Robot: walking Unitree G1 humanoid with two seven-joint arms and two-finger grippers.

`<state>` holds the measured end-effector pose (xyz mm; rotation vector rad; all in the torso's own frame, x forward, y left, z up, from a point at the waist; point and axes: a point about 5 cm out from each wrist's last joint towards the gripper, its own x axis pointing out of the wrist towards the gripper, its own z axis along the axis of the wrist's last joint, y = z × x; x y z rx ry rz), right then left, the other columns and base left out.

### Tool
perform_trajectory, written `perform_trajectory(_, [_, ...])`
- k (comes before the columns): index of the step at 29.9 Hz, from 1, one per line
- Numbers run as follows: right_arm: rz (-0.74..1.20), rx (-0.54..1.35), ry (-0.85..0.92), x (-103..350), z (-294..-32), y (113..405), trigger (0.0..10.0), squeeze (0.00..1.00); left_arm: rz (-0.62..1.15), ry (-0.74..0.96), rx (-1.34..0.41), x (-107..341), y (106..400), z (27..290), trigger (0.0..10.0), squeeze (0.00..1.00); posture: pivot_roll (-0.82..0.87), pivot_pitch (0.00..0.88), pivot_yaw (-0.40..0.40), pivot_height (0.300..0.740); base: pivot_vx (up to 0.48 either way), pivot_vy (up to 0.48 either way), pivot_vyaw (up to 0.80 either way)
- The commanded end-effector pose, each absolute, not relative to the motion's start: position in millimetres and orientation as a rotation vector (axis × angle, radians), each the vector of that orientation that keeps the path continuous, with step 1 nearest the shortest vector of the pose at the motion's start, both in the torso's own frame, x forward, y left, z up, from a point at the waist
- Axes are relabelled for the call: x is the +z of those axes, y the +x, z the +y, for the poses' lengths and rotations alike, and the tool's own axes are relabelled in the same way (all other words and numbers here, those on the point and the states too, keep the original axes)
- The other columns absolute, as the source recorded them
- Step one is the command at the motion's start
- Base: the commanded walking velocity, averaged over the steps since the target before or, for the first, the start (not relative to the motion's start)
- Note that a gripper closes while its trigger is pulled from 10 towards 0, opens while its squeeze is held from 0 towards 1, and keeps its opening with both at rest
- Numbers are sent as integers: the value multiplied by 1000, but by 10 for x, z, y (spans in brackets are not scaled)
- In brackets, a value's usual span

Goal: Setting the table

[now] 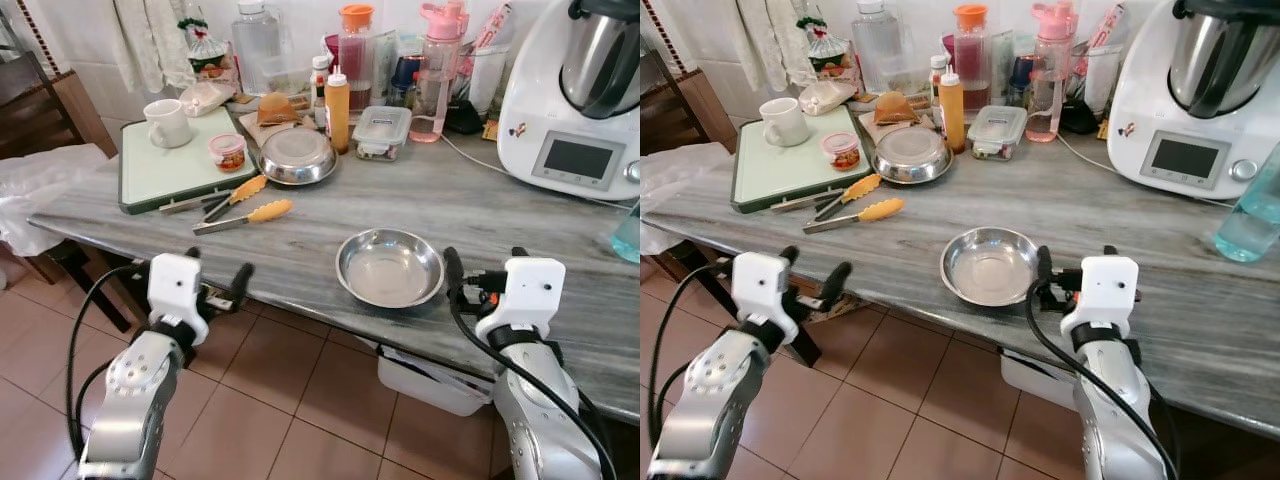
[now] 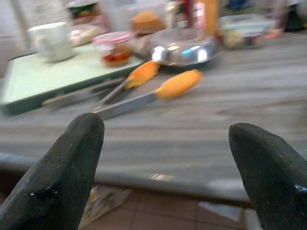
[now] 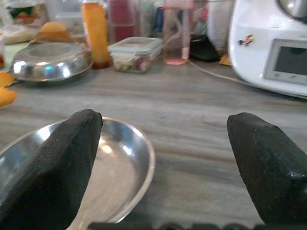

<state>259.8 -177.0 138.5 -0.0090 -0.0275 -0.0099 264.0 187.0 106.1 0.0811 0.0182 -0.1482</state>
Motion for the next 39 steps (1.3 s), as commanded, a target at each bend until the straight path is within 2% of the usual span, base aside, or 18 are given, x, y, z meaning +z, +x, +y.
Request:
perform_trajectory(1, [-36, 6, -14, 1405, -1768, 2599, 10000, 0, -15, 104, -120, 1121, 2603, 1898, 10000, 0, 1, 0, 31, 740, 0, 0, 0])
perform_trajectory(4, [-59, 11, -9, 1427, -1776, 2585, 10000, 0, 18, 102, -136, 1033, 2478, 1853, 10000, 0, 6, 0, 37, 740, 0, 0, 0])
perform_trajectory(11, [-46, 3, 20, 1407, -1771, 2586, 10000, 0, 36, 97, -154, 995, 2441, 1819, 10000, 0, 5, 0, 46, 740, 0, 0, 0])
perform_trajectory(21, [-23, -28, 49, 1362, -1798, 2557, 10000, 0, 64, 113, -211, 994, 2522, 1791, 10000, 0, -14, 0, 78, 740, 0, 0, -729])
perform_trajectory(30, [-25, -31, 54, 1361, -1806, 2546, 10000, 0, 72, 115, -219, 992, 2523, 1757, 10000, 0, -14, 0, 76, 740, 0, 0, -709])
perform_trajectory(39, [-34, -21, 46, 1379, -1795, 2548, 10000, 0, 81, 123, -211, 989, 2516, 1759, 10000, 0, -13, 0, 72, 740, 0, 0, 0])
